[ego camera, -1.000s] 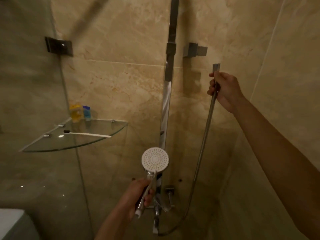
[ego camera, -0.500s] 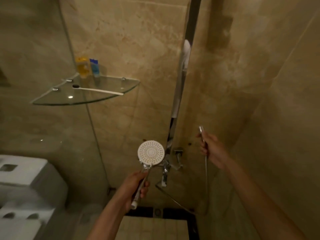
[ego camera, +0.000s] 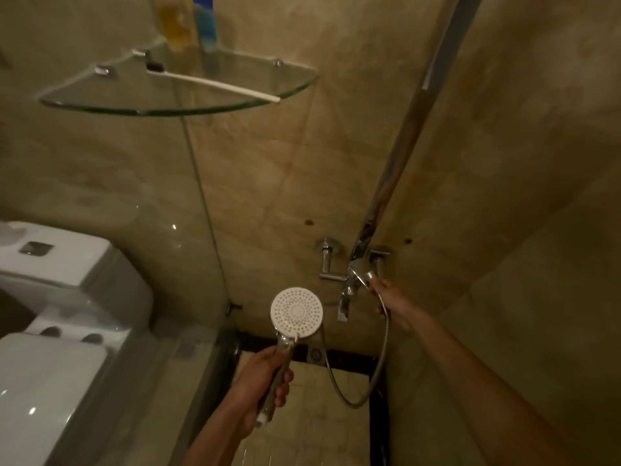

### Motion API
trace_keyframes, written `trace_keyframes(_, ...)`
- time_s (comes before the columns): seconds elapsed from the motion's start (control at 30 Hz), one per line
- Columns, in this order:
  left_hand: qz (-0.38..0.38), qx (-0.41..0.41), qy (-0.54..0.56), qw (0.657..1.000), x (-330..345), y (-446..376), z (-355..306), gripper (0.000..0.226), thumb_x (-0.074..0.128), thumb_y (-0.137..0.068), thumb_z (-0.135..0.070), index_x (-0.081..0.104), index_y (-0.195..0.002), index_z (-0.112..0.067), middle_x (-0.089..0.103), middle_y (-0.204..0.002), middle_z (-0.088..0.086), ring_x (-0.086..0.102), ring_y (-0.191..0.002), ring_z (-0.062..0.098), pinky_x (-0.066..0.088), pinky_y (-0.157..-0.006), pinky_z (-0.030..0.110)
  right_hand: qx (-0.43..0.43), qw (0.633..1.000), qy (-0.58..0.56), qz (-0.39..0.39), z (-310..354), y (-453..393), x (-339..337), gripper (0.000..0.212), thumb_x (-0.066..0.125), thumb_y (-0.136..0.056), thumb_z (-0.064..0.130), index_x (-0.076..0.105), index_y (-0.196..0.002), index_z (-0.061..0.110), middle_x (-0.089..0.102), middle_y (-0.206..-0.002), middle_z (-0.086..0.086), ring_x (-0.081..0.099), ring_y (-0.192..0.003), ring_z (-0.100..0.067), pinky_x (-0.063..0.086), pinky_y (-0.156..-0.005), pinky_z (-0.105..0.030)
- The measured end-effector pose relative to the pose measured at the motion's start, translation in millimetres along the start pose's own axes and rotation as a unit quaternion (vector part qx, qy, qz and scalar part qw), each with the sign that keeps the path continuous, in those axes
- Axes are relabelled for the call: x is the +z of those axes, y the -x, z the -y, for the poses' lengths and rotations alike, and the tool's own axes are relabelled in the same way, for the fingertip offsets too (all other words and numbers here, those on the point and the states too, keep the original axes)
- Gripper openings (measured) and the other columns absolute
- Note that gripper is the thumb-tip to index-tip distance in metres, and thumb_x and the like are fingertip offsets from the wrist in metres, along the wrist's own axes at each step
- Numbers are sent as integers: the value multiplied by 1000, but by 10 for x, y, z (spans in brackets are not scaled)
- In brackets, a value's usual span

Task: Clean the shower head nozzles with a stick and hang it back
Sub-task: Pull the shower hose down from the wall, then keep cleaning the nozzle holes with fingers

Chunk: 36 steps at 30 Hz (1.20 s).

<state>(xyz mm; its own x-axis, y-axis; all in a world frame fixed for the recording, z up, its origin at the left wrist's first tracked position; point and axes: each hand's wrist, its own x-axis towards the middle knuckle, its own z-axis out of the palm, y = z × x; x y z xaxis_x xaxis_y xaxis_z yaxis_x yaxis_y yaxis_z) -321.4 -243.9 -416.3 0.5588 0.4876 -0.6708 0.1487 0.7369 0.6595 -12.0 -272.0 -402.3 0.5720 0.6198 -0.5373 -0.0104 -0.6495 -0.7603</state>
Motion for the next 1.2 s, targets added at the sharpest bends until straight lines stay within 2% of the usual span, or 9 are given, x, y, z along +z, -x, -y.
trace_keyframes(0.1, 0, -18, 6, 1000, -85, -36, 136, 17, 47, -102, -25, 55, -101, -10, 55, -61, 8, 43, -40, 15, 34, -36, 22, 1, 1000, -27, -10, -39, -99, 49, 44, 43, -99, 56, 61, -99, 16, 55, -84, -1, 45, -55, -10, 39, -47, -21)
trace_keyframes(0.23, -5, -19, 6, 1000, -161, -54, 210, 19, 46, -102, -23, 54, -106, -6, 56, -60, 7, 43, -40, 14, 35, -36, 22, -11, 1000, 1, -27, -34, -121, 32, 48, 46, -97, 59, 63, -94, 14, 46, -62, 3, 37, -51, -10, 33, -49, -24)
trace_keyframes(0.37, -5, -11, 12, 1000, -204, -77, 235, 20, 49, -102, -26, 54, -102, -7, 56, -61, 7, 42, -40, 14, 35, -36, 22, -20, 998, 49, -33, 44, -107, 42, 50, 46, -97, 58, 66, -99, 13, 50, -69, 5, 41, -61, -12, 34, -57, -26)
trace_keyframes(0.53, 3, -5, 17, 1000, -245, -97, 242, 21, 51, -100, -28, 54, -103, -7, 57, -63, 7, 44, -42, 14, 36, -37, 24, -20, 997, 61, -41, 120, -64, 40, 43, 47, -100, 50, 69, -101, 13, 47, -67, 8, 39, -60, -11, 30, -57, -26)
trace_keyframes(0.67, 7, 0, 15, 1000, -247, -79, 230, 20, 51, -100, -28, 53, -101, -8, 57, -63, 7, 44, -43, 14, 36, -37, 24, -22, 997, 65, -43, 181, -52, 13, 46, 48, -99, 51, 70, -99, 11, 46, -66, 7, 38, -60, -12, 29, -56, -27)
trace_keyframes(0.9, 19, 14, 14, 1000, -203, 1, 203, 23, 45, -103, -25, 57, -108, -5, 58, -64, 7, 46, -46, 14, 38, -40, 24, -25, 998, 56, -19, 176, -63, -21, 46, 46, -101, 48, 67, -104, 7, 37, -57, 2, 30, -49, -11, 25, -49, -26)
trace_keyframes(1.07, 10, 15, 16, 1000, -204, -40, 208, 20, 45, -103, -24, 57, -104, -8, 57, -63, 7, 45, -44, 14, 37, -38, 24, -44, 996, 77, -26, 126, -16, 31, 40, 49, -99, 50, 65, -94, 14, 53, -72, 0, 41, -52, -9, 33, -45, -21)
trace_keyframes(1.2, -5, 7, 12, 1000, -205, -87, 266, 20, 43, -103, -22, 56, -104, -7, 57, -61, 6, 45, -43, 13, 37, -38, 24, -54, 987, 141, -50, -41, 111, 142, 43, 51, -96, 55, 64, -80, 16, 55, -66, 2, 45, -51, -10, 36, -47, -22)
